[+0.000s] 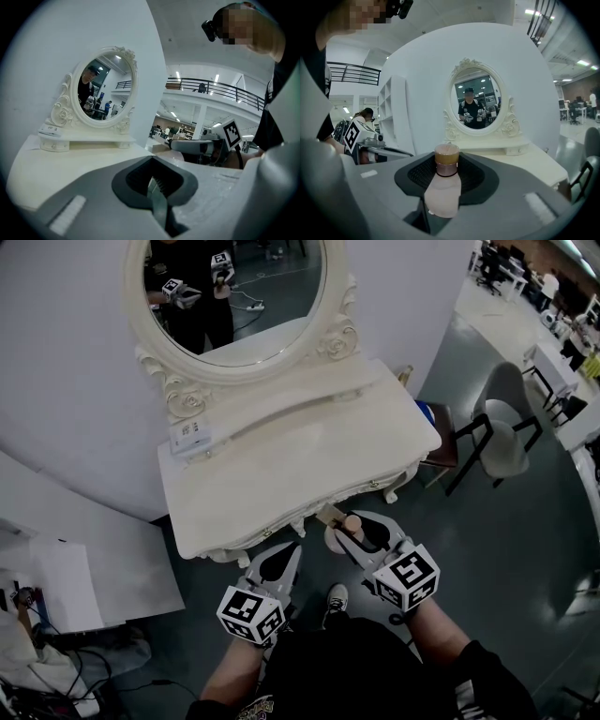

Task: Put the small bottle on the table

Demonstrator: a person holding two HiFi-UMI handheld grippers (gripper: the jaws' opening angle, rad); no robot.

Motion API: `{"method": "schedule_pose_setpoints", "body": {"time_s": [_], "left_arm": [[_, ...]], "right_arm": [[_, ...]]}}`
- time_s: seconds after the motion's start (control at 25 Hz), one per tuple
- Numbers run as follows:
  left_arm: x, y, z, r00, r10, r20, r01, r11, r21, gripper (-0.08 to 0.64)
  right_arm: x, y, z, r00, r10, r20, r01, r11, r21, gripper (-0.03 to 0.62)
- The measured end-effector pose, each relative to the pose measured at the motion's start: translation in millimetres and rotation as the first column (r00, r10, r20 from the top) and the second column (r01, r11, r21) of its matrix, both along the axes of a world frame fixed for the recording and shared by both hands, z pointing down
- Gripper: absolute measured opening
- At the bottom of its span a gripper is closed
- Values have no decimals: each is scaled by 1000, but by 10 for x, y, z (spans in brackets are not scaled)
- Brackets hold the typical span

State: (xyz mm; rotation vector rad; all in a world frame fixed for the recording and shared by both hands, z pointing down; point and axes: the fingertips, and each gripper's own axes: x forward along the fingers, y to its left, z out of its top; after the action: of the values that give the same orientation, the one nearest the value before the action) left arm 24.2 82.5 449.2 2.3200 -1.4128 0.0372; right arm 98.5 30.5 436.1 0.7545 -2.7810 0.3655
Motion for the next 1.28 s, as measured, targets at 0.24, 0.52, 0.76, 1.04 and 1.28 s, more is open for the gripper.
{"method": "schedule_pose_setpoints", "body": {"time_s": [0.24,0.52,0.76,1.04,1.28], "left_arm": [[83,-79,-49,1000,-11,17,11,1000,4,0],[220,-104,-51,999,-16,32,16,1000,-4,0],[256,-89,-49,999,-28,37,29,1000,-5,0],[179,-130,-56,999,-26,41,26,1000,-5,0],[106,-275,-67,999,1,34,-1,1000,1,0]], "right_arm": [[73,-61,2,1000,-18,11,18,1000,-6,167],[205,-108,-1,999,-32,21,32,999,-2,167],[248,-102,37,999,-37,25,38,999,-13,167],[176,-117,38,999,-38,24,39,999,-18,167],[122,-204,17,1000,-10,19,10,1000,-16,167]]}}
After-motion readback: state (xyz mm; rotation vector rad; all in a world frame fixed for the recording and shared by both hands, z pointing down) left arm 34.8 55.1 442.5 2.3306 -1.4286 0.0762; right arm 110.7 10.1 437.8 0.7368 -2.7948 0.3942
